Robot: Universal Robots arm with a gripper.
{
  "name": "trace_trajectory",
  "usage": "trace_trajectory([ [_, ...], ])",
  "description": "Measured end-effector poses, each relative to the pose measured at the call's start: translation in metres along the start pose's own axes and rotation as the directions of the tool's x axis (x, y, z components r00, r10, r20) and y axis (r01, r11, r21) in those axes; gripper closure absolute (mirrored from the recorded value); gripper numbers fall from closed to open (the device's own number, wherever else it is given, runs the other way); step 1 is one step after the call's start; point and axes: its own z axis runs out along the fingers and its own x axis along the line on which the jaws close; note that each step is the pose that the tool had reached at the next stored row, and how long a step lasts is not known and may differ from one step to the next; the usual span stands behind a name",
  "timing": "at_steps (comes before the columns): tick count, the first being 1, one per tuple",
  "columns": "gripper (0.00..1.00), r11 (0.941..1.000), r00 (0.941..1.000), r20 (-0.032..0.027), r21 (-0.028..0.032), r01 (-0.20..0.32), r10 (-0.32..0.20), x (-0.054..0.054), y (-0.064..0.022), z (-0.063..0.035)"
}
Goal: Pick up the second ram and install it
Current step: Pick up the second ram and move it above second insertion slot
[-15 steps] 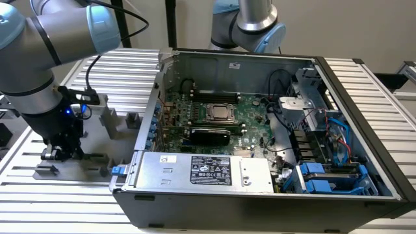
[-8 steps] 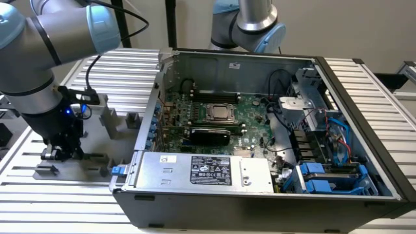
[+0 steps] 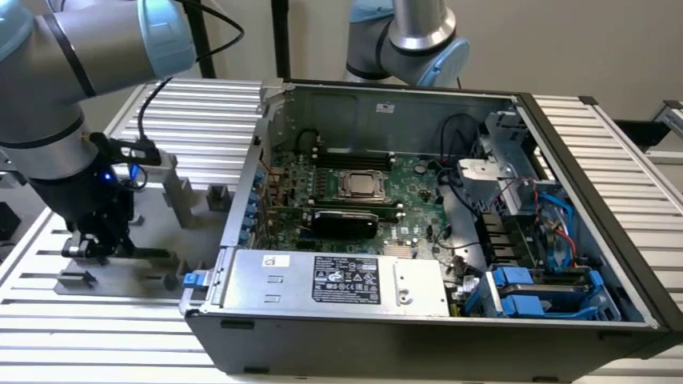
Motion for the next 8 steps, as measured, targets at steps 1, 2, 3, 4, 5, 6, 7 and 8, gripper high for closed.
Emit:
trace_trajectory([
  [1, 1.00, 1.0000, 1.0000, 0.0000, 0.0001, 0.000, 0.000, 0.000, 0.0000, -0.0027],
  [2, 1.00, 1.0000, 1.0000, 0.0000, 0.0000, 0.000, 0.000, 0.000, 0.0001, -0.0055],
  [3, 1.00, 1.0000, 1.0000, 0.0000, 0.0000, 0.000, 0.000, 0.000, 0.0001, -0.0085],
  [4, 1.00, 1.0000, 1.0000, 0.0000, -0.0001, 0.000, 0.000, 0.000, 0.0001, -0.0118],
  [5, 1.00, 1.0000, 1.0000, 0.0001, 0.0002, 0.000, 0.000, 0.000, 0.0001, -0.0160],
  [6, 1.00, 1.0000, 1.0000, 0.0001, 0.0001, 0.000, 0.000, 0.000, 0.0002, -0.0208],
  [7, 1.00, 1.0000, 1.0000, -0.0001, 0.0000, 0.000, 0.000, 0.000, 0.0003, -0.0249],
  [8, 1.00, 1.0000, 1.0000, 0.0001, 0.0001, 0.000, 0.000, 0.000, 0.0003, -0.0297],
])
